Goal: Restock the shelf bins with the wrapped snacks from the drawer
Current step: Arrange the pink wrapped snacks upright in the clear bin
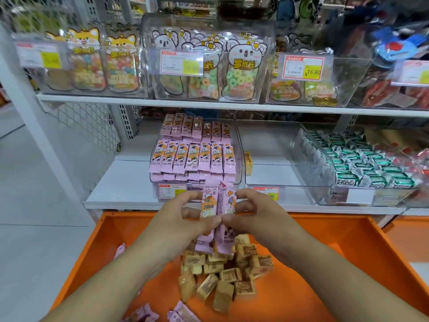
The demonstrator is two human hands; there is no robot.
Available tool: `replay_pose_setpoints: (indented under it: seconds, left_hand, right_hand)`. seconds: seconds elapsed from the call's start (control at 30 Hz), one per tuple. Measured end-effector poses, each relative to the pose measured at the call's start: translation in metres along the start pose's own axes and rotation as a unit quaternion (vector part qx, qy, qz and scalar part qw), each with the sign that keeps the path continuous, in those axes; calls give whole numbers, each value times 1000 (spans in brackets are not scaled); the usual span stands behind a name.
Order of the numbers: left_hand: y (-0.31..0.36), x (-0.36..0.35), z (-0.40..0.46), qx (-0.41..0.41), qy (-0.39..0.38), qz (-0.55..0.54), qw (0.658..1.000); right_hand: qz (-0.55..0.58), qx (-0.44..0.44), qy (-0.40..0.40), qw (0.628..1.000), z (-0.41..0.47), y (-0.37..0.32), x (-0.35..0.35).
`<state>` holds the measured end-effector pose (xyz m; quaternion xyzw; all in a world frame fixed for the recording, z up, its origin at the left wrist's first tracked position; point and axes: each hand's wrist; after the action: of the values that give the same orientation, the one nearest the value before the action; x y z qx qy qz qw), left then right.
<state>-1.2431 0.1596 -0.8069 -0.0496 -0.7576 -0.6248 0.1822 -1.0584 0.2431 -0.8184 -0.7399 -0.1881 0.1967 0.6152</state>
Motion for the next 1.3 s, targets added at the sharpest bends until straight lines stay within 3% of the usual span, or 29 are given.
replay_pose_setpoints:
  seconds: [0.23, 0.4, 0.5, 0.7, 0.87, 1.0, 1.13, 1.23, 1.3]
  left_hand:
    - [4, 7, -1, 3, -62, 50, 997]
    - [0, 31, 9, -19, -22, 173, 984]
    - [-2, 44, 14, -34, 0, 208, 978]
    - [2, 38, 13, -23, -16, 77, 997]
    - [-8, 14, 16, 34, 70, -18, 997]
    - [-5, 2, 14, 17, 106, -60, 992]
    - [0, 9, 11, 11, 43, -27, 999]
    - [6, 13, 6, -3, -49, 13, 999]
    - [5, 12, 8, -13, -65, 35, 997]
  right_hand:
    - [9, 10, 48, 999, 3, 6, 3]
    - [-50, 29, 103, 993, 9, -6, 14]
    - [-98, 60, 89, 989, 7, -10, 17]
    - [-94, 65, 33, 993, 5, -7, 7]
    - [-29, 59, 22, 998, 4, 1, -5]
    - [-30, 86, 43, 995, 4, 4, -11]
    - [-38, 65, 88, 993, 1, -1, -6]
    - [-23, 58, 89, 994, 1, -5, -2]
    - [-13, 61, 75, 995, 0, -8, 1]
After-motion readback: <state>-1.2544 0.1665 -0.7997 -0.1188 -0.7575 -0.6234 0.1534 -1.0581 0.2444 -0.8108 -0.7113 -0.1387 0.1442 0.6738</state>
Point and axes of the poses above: each hand's wrist, its own z-axis towards the middle knuckle, its own x-axis out of the back of the hand, y = z × x, and after that the axes turned 13 degrees about z, right-handed
